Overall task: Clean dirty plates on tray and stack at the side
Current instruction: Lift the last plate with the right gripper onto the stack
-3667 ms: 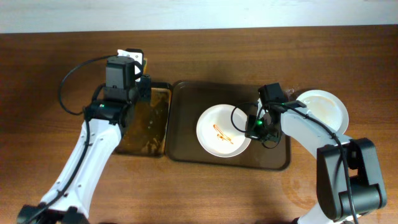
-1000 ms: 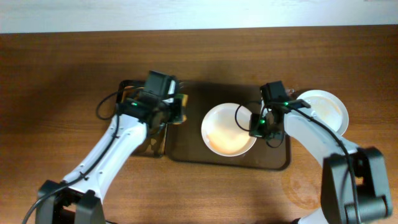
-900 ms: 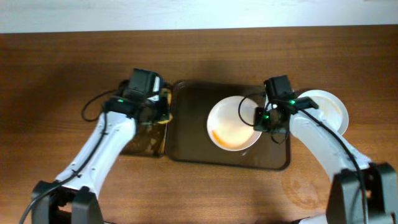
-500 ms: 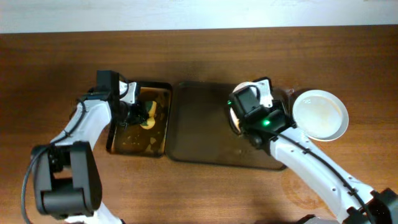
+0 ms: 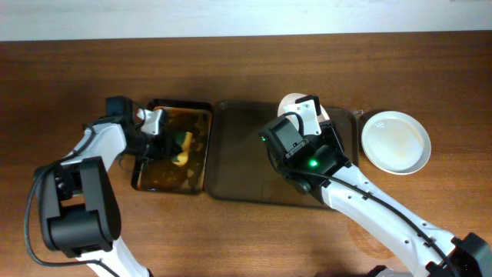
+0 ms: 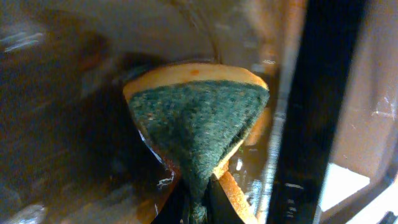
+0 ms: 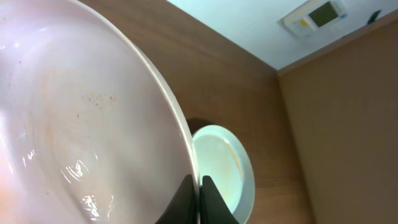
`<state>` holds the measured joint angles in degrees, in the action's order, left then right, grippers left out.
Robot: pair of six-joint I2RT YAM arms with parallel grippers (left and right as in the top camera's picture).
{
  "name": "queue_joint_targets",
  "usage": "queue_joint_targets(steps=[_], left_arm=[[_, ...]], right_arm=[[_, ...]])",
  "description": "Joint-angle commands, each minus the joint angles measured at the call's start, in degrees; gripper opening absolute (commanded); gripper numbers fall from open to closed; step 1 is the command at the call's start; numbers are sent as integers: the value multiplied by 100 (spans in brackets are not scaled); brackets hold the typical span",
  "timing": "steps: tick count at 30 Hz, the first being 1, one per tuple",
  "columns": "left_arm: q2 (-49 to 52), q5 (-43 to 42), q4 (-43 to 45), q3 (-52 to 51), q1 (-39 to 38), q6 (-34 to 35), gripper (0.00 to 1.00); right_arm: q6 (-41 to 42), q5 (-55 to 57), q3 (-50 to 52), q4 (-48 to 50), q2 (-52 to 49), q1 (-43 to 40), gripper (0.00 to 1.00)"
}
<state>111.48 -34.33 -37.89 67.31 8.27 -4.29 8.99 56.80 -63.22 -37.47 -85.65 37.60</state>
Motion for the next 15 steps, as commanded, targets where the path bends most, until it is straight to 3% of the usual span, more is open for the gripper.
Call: queue_joint_targets(steps=[1, 2, 3, 4, 5, 6, 7, 9, 10, 12, 13, 15], left_arm=[[96, 2168, 28, 9, -177, 1287, 0], [96, 2820, -92, 9, -179, 1928, 0], [96, 2914, -144, 9, -173, 2159, 0], [94, 1952, -26, 26, -184, 1478, 0], [92, 437, 94, 26, -192, 245, 0], [90, -492, 111, 26, -190, -323, 0], [90, -450, 166, 31, -190, -260, 0], [87, 1344, 245, 70, -190, 1134, 0], [70, 1423, 227, 94, -190, 1263, 0], [-96, 256, 221, 181, -221, 544, 0], [-221, 282, 201, 192, -271, 380, 0], [-389, 2236, 186, 192, -494, 944, 0]], right_arm=[[468, -525, -127, -22, 109, -151, 4], [551, -774, -127, -31, 109, -249, 4], [699, -1150, -127, -79, 109, -455, 4], [804, -1598, -127, -155, 109, -710, 4], [804, -1827, -127, -192, 109, -876, 4], [807, -1943, -127, -225, 107, -1029, 4], [807, -1982, -127, -245, 107, -1104, 4], [809, -2315, -127, -304, 107, -1375, 4], [841, -2503, -127, -317, 107, -1478, 4], [999, -3215, -127, -323, 107, -1878, 4], [999, -3541, -127, -323, 107, -2046, 4], [1008, -4334, -127, -365, 107, -2518, 4]])
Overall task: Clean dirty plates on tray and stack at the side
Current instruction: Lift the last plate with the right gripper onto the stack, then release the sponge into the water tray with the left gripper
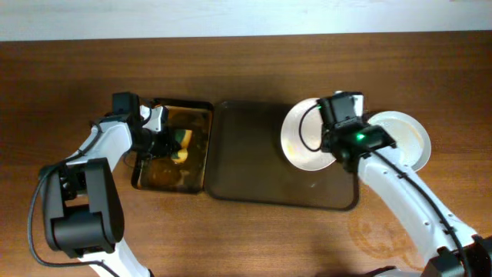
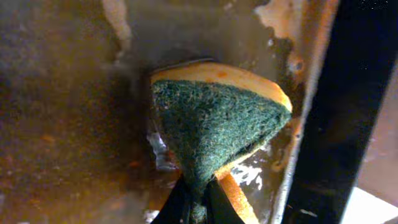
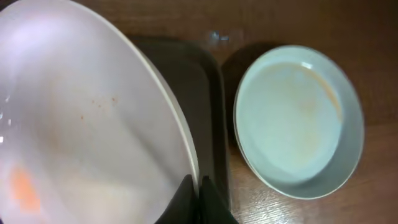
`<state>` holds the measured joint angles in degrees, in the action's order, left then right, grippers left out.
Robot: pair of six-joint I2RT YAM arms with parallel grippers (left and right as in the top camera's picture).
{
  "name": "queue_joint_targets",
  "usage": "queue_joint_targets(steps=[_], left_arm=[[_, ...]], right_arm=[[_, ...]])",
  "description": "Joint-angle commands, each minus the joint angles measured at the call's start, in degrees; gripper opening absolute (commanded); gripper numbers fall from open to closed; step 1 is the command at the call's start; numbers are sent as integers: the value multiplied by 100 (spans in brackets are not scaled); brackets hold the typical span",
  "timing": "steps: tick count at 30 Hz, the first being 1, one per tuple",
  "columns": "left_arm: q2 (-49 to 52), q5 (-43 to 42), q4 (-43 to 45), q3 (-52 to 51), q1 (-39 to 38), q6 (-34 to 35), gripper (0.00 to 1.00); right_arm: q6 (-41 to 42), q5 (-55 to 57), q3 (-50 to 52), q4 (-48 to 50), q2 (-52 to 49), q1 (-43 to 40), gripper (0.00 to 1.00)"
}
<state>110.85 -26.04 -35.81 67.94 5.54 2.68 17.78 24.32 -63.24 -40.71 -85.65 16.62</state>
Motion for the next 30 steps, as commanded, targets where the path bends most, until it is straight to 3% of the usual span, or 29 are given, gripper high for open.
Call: queue_joint_targets(steps=[1, 4, 8, 12, 14, 17, 18, 23, 25, 27, 29, 30], left_arm=[[-326, 1731, -42, 129, -361, 249, 0], [-337, 876, -79, 127, -761, -525, 0], [-348, 2437, -111, 129, -1178, 155, 0], [-601, 2251, -103, 129, -1178, 162, 0], [-752, 2245, -37, 129, -1178, 164, 8], [-935, 2245, -33, 133, -1178, 164, 16], [-1051, 2245, -31, 133, -1178, 164, 44], [-1790, 2277, -328, 136, -1176, 162, 57], [-2024, 2441, -398, 136, -1176, 164, 76], [-2090, 2524, -509, 136, -1176, 184, 79], [-2087, 3062, -841, 133, -1176, 675, 81], [-2087, 3217, -1054, 133, -1176, 831, 82]], right_arm=[[356, -1290, -125, -103, 107, -693, 4], [568, -1978, -125, -129, 107, -1513, 4], [568, -2522, -122, -199, 107, -2830, 4], [566, -2527, -122, -192, 101, -3895, 4], [540, -2522, -118, -190, 90, -4325, 6], [452, -2553, -116, -39, 90, -4564, 35], [184, -2767, -116, 22, 90, -4553, 37], [-1163, -4951, -118, -400, 92, -4240, 54], [-1502, -4935, -118, -632, 92, -3807, 59], [-1770, -4885, -118, -715, 98, -3117, 73], [-1757, -4365, -125, -796, 98, -2490, 94], [-1759, -4096, -129, -892, 98, -2258, 98]])
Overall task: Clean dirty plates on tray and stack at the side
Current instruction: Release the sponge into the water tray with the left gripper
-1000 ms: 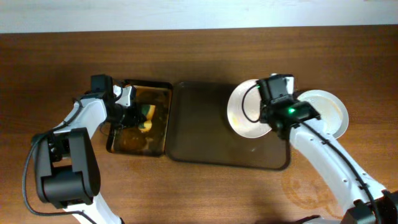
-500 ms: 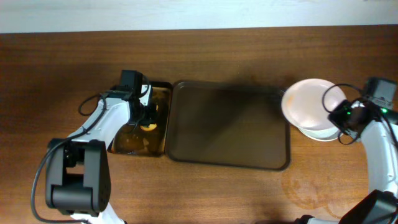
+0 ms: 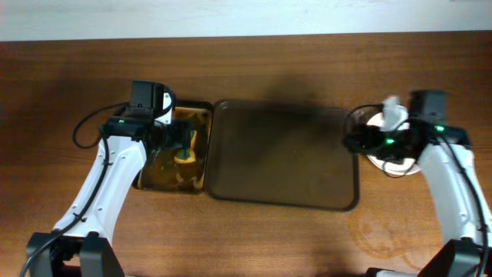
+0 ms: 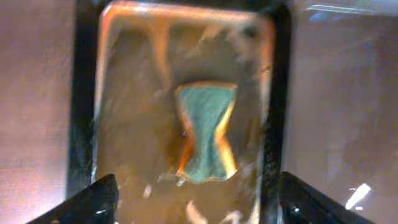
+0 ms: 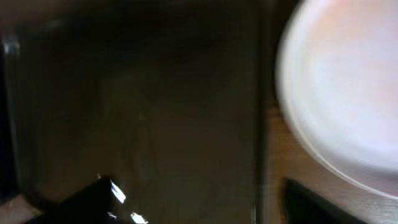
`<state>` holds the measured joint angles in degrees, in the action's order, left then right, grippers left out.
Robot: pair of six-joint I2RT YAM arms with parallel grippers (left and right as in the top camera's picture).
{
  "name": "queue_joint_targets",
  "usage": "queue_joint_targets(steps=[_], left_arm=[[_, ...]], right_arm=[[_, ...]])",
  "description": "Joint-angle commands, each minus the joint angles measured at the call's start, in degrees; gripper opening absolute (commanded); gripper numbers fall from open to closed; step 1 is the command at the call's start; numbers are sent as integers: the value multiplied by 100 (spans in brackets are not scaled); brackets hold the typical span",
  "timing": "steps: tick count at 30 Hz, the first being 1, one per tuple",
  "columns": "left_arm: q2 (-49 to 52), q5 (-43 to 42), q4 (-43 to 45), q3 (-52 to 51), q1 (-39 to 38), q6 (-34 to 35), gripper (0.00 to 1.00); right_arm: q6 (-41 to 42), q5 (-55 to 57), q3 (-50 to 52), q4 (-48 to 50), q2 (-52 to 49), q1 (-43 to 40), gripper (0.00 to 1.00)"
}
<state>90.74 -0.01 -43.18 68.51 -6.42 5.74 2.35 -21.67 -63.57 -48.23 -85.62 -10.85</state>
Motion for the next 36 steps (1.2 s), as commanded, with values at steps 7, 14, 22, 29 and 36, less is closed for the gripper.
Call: queue_joint_targets(steps=[7, 14, 22, 29, 36], left_arm=[[-269, 168, -2020, 70, 35, 649, 92], [-2815, 168, -1019, -1257, 17, 597, 98], [-5333, 173, -549, -2068, 17, 625, 100], [-5337, 173, -549, -2068, 17, 625, 100], [-5337, 173, -549, -2068, 17, 625, 100]], right_arm=[[90, 1128, -9, -1115, 409, 1272, 98], [111, 1486, 1349, -334, 3423, 1272, 98], [109, 1486, 1528, -361, 4583, 1272, 98], [109, 1486, 1528, -358, 4210, 1272, 98], [109, 1482, 1681, -247, 4566, 1272, 99]])
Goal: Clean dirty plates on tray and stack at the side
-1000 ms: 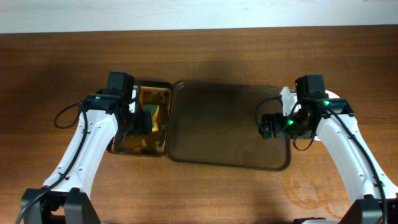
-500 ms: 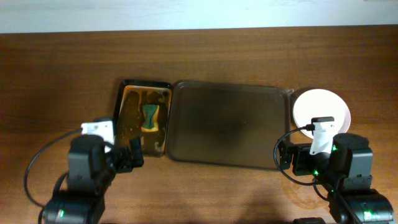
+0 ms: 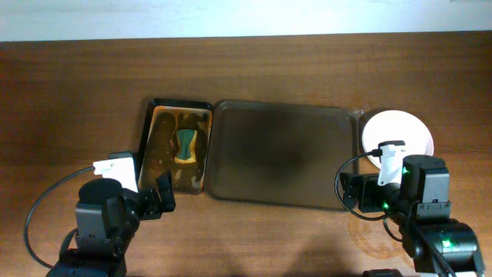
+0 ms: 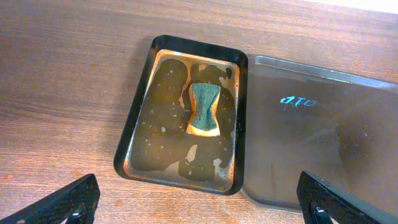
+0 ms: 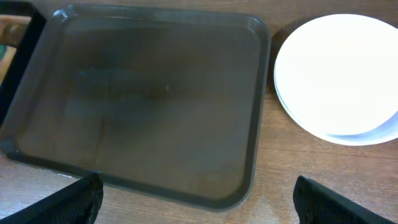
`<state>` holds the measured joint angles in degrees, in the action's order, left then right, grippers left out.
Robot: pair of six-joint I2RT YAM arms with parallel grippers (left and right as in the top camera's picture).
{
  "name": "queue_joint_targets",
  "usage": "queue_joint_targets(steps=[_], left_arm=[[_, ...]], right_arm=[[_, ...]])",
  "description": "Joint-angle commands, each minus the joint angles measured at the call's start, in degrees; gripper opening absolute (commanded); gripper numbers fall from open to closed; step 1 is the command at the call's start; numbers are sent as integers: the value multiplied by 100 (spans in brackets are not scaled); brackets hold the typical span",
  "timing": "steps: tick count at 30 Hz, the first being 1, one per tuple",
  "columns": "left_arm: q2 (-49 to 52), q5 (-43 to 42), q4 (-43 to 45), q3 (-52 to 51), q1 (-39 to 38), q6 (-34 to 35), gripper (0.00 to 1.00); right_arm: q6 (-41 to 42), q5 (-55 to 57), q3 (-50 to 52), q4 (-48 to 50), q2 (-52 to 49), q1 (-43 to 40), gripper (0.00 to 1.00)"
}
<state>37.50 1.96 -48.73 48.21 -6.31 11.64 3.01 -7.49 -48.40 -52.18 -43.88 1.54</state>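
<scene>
Two white plates (image 3: 396, 135) sit stacked on the table to the right of the dark tray (image 3: 231, 165); in the right wrist view the stack of plates (image 5: 339, 81) lies beside the tray (image 5: 149, 99), which holds nothing. A green-and-yellow sponge (image 4: 204, 110) lies in the small tub (image 4: 134, 118) of brownish water left of the tray. My left gripper (image 4: 199, 211) hangs open and holds nothing, near the table's front edge, in front of the tub. My right gripper (image 5: 199, 211) is open too, in front of the tray's right corner.
In the overhead view the left gripper (image 3: 154, 201) and right gripper (image 3: 355, 196) sit low at the front, with the tub (image 3: 151, 146) and tray beyond them. Bare wooden table (image 3: 77, 100) surrounds everything.
Both arms have drawn back from the tub and the plates to the table's front edge. Both grippers stay open. Sponge and plates have not moved.
My left gripper was shut on the sponge in the tub while my right held a white plate by its rim over the tray. The plate then hung beside the plate at the right. Later both grippers were open, sponge in tub, plate on the stack. Now both arms are back.
</scene>
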Motion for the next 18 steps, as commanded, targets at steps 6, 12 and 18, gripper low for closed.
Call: queue_joint_targets(steps=[6, 12, 18], left_arm=[[-13, -24, 7, -37, 7, 35, 100], [-13, -24, 4, -37, 7, 35, 100], [-13, -24, 4, -37, 7, 35, 100]], right_arm=[[42, -234, 1998, 2446, 2400, 280, 99], [42, 31, 3884, 5121, 4197, 407, 98], [20, 221, 4809, 5287, 4369, 120, 98]])
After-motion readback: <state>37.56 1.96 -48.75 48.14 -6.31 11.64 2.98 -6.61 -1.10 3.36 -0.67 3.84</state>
